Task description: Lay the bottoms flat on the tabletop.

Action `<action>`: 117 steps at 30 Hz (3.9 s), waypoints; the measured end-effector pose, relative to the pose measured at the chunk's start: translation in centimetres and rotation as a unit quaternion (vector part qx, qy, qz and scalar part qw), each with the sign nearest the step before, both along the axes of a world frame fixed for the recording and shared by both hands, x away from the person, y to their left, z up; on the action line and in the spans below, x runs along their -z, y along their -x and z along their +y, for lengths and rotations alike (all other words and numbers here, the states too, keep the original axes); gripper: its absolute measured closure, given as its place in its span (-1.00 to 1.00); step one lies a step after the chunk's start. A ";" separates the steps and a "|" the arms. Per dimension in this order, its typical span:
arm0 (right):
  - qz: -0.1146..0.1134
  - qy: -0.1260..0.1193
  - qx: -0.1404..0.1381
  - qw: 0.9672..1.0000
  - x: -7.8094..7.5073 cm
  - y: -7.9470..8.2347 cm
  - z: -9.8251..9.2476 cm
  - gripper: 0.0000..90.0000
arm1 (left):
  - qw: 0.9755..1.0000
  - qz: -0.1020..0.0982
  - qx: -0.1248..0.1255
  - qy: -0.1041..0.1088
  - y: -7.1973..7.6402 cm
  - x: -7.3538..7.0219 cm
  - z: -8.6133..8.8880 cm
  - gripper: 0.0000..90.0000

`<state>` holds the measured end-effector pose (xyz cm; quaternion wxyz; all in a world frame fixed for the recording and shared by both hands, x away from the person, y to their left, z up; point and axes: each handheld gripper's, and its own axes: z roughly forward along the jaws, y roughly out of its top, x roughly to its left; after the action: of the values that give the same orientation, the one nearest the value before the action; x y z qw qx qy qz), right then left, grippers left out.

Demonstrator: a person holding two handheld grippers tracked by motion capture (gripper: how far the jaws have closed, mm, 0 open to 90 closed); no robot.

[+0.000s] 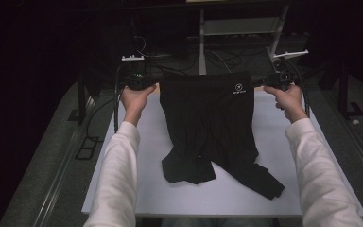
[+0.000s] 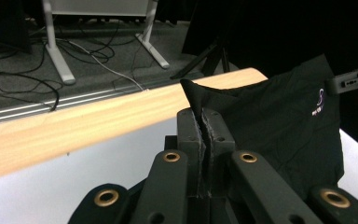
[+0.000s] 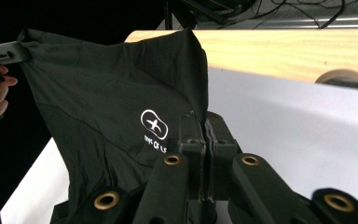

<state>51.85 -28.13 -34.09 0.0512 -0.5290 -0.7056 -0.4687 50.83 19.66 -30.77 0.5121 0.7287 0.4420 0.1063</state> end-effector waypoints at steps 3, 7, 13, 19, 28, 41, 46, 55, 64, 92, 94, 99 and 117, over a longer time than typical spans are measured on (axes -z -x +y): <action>-0.001 0.000 0.005 1.000 -0.1 -0.8 -0.1 0.91 | 1.000 -0.001 -0.001 0.006 -1.1 -0.3 -0.3 0.92; -0.004 0.000 0.016 1.000 -0.7 -2.0 -0.5 0.91 | 1.000 -0.002 0.003 0.000 -2.7 -1.1 -0.8 0.92; -0.019 -0.004 0.026 0.999 -3.2 -3.6 -0.9 0.91 | 1.000 -0.024 0.005 -0.006 -4.3 -4.0 -1.2 0.92; -0.029 0.003 0.031 0.999 -4.7 -4.9 -0.4 0.91 | 0.999 -0.033 -0.012 0.002 -5.4 -5.3 -1.0 0.90; 0.009 0.042 0.063 0.997 1.9 -3.6 0.3 0.04 | 0.989 0.078 -0.109 0.060 -4.4 5.3 2.7 0.04; -0.018 0.058 0.043 0.997 6.0 1.0 0.2 -0.28 | 0.992 0.061 -0.063 0.086 1.2 10.0 2.9 -0.48; -0.019 0.068 0.035 0.997 6.9 1.9 -0.1 -0.51 | 0.993 0.059 -0.057 0.081 1.6 10.0 2.4 -0.63; -0.009 0.055 0.032 0.998 8.0 3.3 -1.5 -0.79 | 0.996 0.049 -0.034 0.063 3.1 9.9 1.4 -1.00; -0.024 0.054 0.032 0.998 7.6 5.3 -2.1 -0.99 | 0.997 0.034 -0.025 0.069 4.8 9.4 1.7 -1.00; -0.069 0.048 0.024 0.996 7.9 13.9 -3.2 -0.99 | 0.999 -0.008 0.031 0.044 11.1 9.4 -0.7 -1.00; -0.072 0.042 0.023 0.996 7.8 14.4 -3.2 -0.99 | 0.999 -0.016 0.033 0.039 11.7 9.7 -1.0 -1.00; -0.083 0.057 0.017 0.995 7.5 15.9 -2.6 -0.99 | 0.998 -0.012 0.055 0.022 12.6 10.3 -2.2 -1.00; -0.041 0.073 -0.015 0.996 9.0 19.6 -1.8 -0.87 | 0.992 -0.021 0.127 0.007 15.5 10.3 -5.9 -1.00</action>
<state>32.21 -29.90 -43.12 -0.0099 -0.5008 -0.7474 -0.4364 35.36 13.81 -41.05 0.5357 0.7732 0.3353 0.0529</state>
